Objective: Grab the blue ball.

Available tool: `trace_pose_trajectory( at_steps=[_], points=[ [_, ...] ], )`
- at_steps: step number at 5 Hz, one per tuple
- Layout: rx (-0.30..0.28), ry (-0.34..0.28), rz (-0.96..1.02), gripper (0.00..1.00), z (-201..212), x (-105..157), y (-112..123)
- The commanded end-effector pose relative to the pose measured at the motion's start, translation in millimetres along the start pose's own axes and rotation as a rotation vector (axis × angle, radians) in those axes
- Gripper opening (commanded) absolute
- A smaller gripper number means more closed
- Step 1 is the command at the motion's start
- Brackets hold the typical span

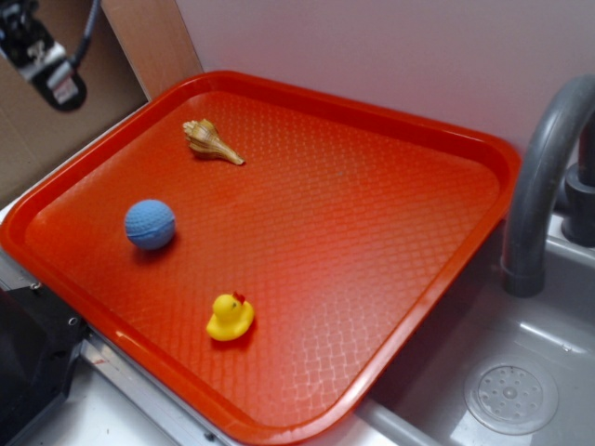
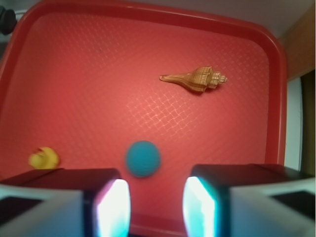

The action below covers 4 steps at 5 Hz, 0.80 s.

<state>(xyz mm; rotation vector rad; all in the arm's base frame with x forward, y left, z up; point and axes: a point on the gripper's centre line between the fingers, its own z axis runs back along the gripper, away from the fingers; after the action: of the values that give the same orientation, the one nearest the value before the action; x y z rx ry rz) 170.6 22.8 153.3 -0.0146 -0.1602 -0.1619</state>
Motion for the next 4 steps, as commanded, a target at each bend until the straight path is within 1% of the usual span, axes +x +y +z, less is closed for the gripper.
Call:
trace_pose_trajectory(
  at_steps=[1, 2, 3, 4],
  points=[
    [-0.1, 0.047, -0.132, 1.0, -62.7, -13.2, 7.7],
    [-0.165, 0.126, -0.223, 1.0, -81.3, -14.1, -31.4],
    [-0.206, 0.135, -0.293, 1.0, -85.7, -13.3, -54.3],
    [-0.057, 0.21, -0.326, 1.0, -104.2, -13.1, -59.3]
  ],
)
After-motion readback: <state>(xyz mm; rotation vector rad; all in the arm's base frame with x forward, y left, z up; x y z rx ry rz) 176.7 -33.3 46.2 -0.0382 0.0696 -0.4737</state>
